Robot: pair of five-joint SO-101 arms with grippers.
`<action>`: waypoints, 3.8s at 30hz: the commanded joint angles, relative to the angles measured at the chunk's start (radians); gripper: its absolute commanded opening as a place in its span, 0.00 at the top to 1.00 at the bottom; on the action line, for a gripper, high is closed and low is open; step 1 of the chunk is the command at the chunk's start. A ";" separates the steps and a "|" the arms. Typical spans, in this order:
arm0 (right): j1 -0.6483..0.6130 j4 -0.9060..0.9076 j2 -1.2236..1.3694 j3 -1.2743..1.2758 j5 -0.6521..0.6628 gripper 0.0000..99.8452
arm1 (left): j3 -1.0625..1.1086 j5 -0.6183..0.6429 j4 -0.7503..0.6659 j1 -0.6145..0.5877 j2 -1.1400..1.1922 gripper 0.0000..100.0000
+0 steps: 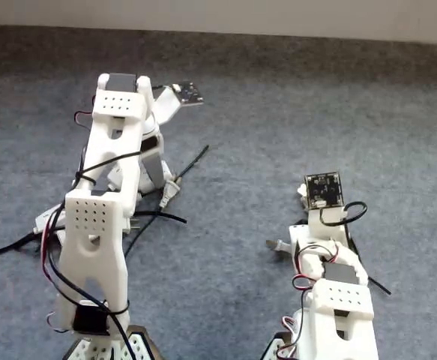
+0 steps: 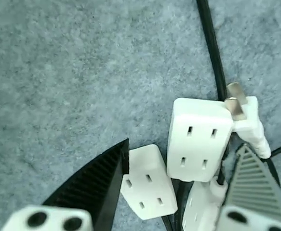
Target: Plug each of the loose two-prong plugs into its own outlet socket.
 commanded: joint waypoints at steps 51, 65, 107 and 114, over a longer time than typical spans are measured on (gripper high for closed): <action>0.251 -0.085 -0.008 -0.008 -0.196 0.99 | 0.068 0.687 -0.183 0.562 -0.136 0.92; 0.251 -0.087 -0.008 -0.008 -0.193 0.99 | -0.054 0.687 -0.103 0.544 -0.048 0.67; 0.249 -0.087 -0.008 -0.007 -0.193 0.99 | 0.713 0.594 -0.172 0.111 -0.466 0.67; 0.249 -0.087 -0.008 -0.007 -0.195 0.99 | 0.751 0.637 -0.292 0.111 -0.466 0.67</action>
